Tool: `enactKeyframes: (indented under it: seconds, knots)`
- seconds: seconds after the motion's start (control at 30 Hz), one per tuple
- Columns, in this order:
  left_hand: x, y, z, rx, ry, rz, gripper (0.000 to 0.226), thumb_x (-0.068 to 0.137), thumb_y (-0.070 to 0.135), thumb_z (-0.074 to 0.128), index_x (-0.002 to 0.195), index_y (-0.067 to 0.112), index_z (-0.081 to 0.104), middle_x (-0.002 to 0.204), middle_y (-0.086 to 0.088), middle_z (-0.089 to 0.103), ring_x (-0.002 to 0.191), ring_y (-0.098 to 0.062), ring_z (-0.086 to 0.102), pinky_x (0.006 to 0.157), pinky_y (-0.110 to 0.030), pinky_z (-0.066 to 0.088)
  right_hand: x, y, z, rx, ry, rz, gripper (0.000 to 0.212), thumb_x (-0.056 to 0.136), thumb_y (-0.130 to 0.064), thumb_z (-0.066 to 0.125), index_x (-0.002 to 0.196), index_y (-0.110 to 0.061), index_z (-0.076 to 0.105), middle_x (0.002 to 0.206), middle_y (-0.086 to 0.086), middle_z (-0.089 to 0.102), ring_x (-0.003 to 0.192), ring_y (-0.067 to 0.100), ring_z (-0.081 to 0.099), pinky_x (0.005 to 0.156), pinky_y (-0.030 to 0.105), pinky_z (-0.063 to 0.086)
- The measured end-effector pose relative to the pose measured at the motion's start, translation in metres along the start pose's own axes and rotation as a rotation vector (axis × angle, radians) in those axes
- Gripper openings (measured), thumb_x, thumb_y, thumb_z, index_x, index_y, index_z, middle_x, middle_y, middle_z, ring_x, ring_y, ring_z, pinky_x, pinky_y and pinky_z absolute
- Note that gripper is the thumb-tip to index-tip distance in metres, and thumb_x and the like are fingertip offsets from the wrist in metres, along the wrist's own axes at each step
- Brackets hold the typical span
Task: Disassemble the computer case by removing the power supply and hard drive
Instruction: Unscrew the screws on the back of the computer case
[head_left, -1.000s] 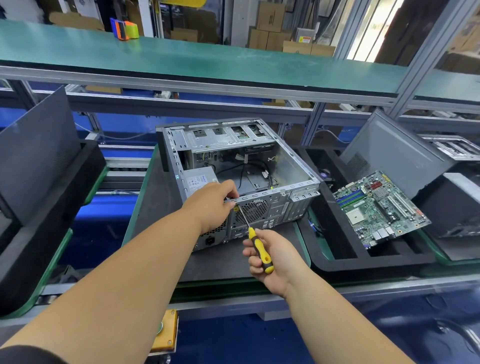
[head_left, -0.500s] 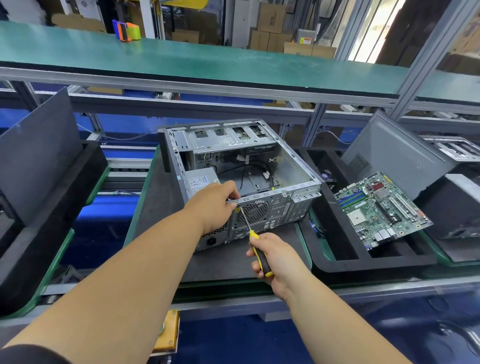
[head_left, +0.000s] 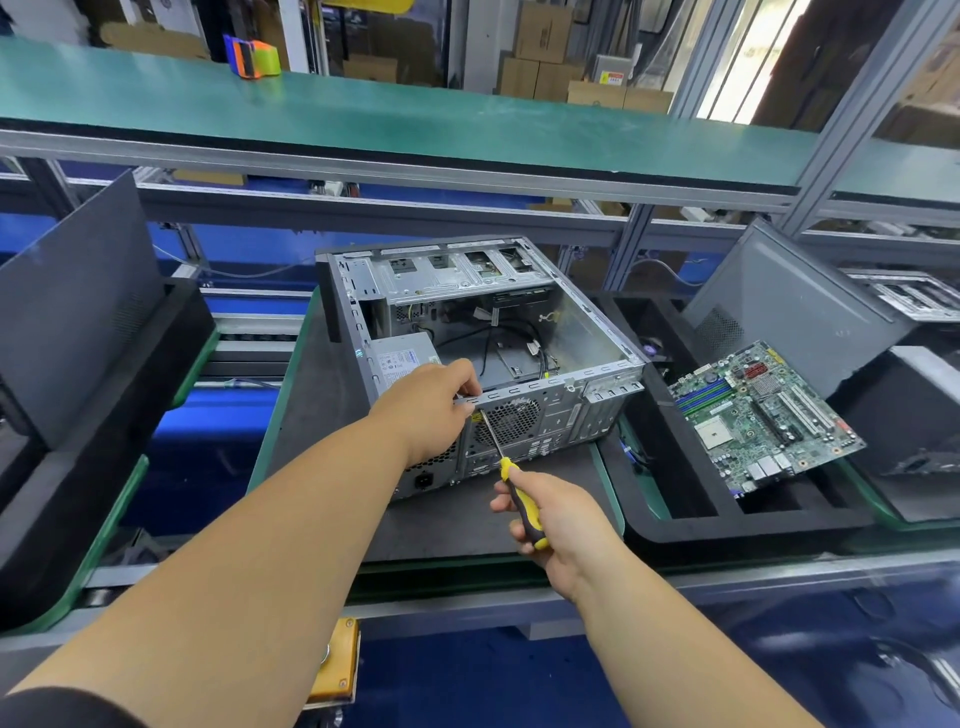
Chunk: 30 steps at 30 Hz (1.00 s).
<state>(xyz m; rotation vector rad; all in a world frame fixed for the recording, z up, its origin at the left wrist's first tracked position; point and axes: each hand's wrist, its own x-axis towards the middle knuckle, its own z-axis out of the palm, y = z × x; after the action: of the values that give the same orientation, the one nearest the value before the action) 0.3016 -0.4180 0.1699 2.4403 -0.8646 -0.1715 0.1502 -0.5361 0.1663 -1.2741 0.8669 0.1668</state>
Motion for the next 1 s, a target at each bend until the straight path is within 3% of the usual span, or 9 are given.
enactKeyframes:
  seconds: [0.13, 0.27, 0.4, 0.5, 0.6, 0.8, 0.9, 1.0]
  knots:
    - [0.001, -0.001, 0.001, -0.003, 0.002, 0.008, 0.012, 0.098, 0.027, 0.052, 0.109, 0.032, 0.053, 0.107, 0.007, 0.047, 0.098, -0.016, 0.050, 0.081, -0.031, 0.039, 0.006, 0.003, -0.002, -0.068, 0.016, -0.044, 0.016, 0.097, -0.030, 0.056, 0.094, -0.017, 0.065, 0.067, -0.007, 0.070, 0.045, 0.008, 0.042, 0.044, 0.021, 0.031]
    - [0.001, -0.001, 0.001, 0.003, 0.003, 0.012, 0.012, 0.098, 0.027, 0.052, 0.109, 0.031, 0.053, 0.106, 0.007, 0.047, 0.098, -0.016, 0.050, 0.080, -0.031, 0.038, 0.010, 0.012, -0.002, -0.059, 0.019, -0.192, 0.013, 0.093, -0.025, 0.062, 0.095, -0.012, 0.058, 0.068, -0.003, 0.069, 0.048, 0.008, 0.039, 0.047, 0.021, 0.031]
    - [0.001, -0.001, 0.001, -0.002, 0.000, 0.007, 0.012, 0.098, 0.027, 0.052, 0.109, 0.032, 0.053, 0.109, 0.006, 0.049, 0.099, -0.017, 0.051, 0.081, -0.031, 0.039, 0.008, 0.009, 0.001, -0.263, 0.134, -0.281, 0.015, 0.094, -0.029, 0.058, 0.096, -0.014, 0.061, 0.063, -0.003, 0.068, 0.077, 0.010, 0.055, 0.063, 0.023, 0.030]
    - [0.001, 0.000, 0.000, 0.000, -0.001, 0.003, 0.011, 0.098, 0.027, 0.052, 0.109, 0.032, 0.053, 0.111, 0.004, 0.051, 0.100, -0.017, 0.051, 0.081, -0.032, 0.040, 0.006, 0.000, 0.004, -0.250, 0.087, -0.136, 0.027, 0.100, -0.032, 0.045, 0.092, -0.014, 0.064, 0.054, -0.001, 0.065, 0.060, 0.012, 0.045, 0.062, 0.026, 0.031]
    - [0.001, 0.000, -0.001, 0.002, 0.002, 0.004, 0.012, 0.098, 0.027, 0.052, 0.109, 0.032, 0.053, 0.110, 0.004, 0.050, 0.099, -0.017, 0.051, 0.080, -0.031, 0.040, 0.006, -0.007, 0.006, -0.199, 0.061, -0.046, 0.032, 0.103, -0.026, 0.041, 0.085, -0.012, 0.064, 0.049, -0.001, 0.062, 0.056, 0.012, 0.041, 0.057, 0.026, 0.028]
    - [0.000, 0.001, -0.001, 0.005, -0.005, -0.006, 0.011, 0.099, 0.028, 0.052, 0.110, 0.032, 0.052, 0.111, 0.003, 0.050, 0.098, -0.017, 0.052, 0.079, -0.030, 0.038, 0.004, 0.007, -0.003, -0.210, 0.109, -0.322, 0.010, 0.095, -0.022, 0.060, 0.095, -0.012, 0.061, 0.068, 0.002, 0.066, 0.051, 0.011, 0.054, 0.055, 0.026, 0.042]
    - [0.000, 0.001, -0.001, 0.004, -0.012, -0.004, 0.012, 0.099, 0.028, 0.052, 0.110, 0.031, 0.052, 0.112, 0.002, 0.051, 0.098, -0.017, 0.052, 0.081, -0.031, 0.041, 0.008, 0.009, -0.004, -0.246, 0.157, -0.380, 0.008, 0.091, -0.020, 0.065, 0.094, -0.017, 0.059, 0.070, 0.002, 0.060, 0.044, 0.009, 0.045, 0.049, 0.026, 0.039]
    - [0.000, 0.001, -0.002, 0.006, -0.017, 0.003, 0.013, 0.099, 0.027, 0.052, 0.112, 0.029, 0.053, 0.113, 0.001, 0.051, 0.100, -0.019, 0.052, 0.083, -0.033, 0.042, 0.008, 0.007, -0.002, -0.274, 0.165, -0.377, 0.009, 0.090, -0.025, 0.066, 0.093, -0.019, 0.060, 0.073, 0.002, 0.057, 0.049, 0.009, 0.041, 0.051, 0.028, 0.035]
